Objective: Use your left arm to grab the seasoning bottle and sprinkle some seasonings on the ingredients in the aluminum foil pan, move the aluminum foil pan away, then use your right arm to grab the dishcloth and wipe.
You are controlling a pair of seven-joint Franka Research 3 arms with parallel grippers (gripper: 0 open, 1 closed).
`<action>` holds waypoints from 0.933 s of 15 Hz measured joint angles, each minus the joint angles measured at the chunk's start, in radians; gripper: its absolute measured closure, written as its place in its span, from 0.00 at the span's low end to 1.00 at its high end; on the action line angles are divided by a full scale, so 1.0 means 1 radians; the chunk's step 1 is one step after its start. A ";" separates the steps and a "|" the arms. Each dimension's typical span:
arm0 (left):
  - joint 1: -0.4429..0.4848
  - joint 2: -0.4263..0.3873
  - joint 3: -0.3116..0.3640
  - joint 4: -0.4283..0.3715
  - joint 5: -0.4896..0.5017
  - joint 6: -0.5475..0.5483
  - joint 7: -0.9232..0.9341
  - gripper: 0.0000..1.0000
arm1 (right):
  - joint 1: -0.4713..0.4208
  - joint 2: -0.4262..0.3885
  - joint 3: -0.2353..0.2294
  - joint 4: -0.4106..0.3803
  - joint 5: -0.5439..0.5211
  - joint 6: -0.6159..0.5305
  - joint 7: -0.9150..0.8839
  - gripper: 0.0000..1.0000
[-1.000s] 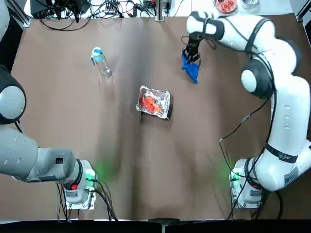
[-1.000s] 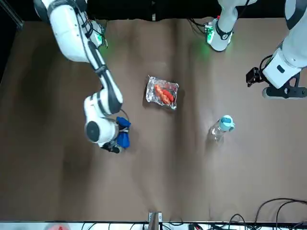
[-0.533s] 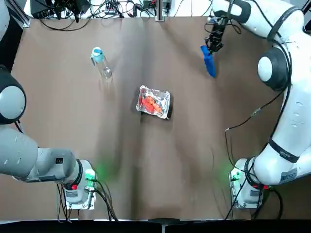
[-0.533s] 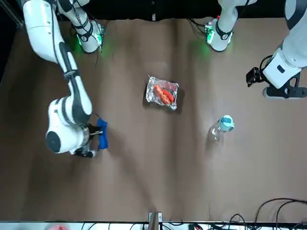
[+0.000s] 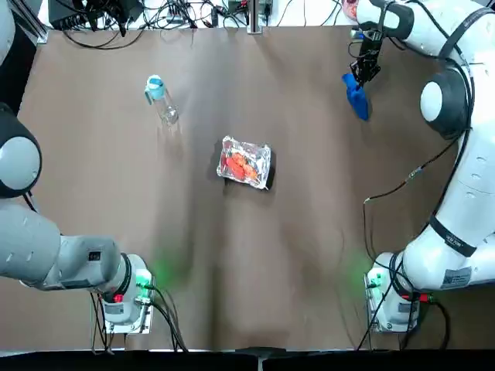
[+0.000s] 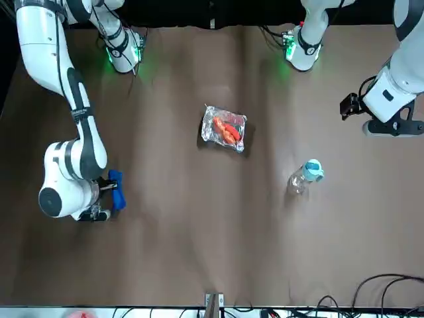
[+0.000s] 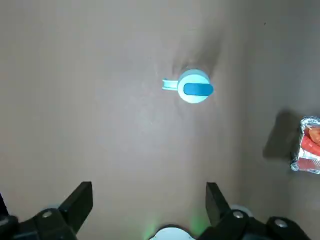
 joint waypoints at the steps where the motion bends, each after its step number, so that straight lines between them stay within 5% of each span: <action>1: 0.000 0.000 0.000 0.000 0.000 0.000 0.000 0.00 | -0.005 0.000 0.000 0.000 0.000 0.000 -0.009 0.94; 11: 0.000 0.000 0.003 0.000 0.000 0.000 0.001 0.00 | -0.025 0.000 -0.001 0.000 -0.006 0.001 -0.034 0.94; 14: 0.000 0.000 0.007 0.000 0.000 0.000 0.001 0.00 | -0.051 0.000 -0.019 0.013 -0.098 0.004 -0.037 0.94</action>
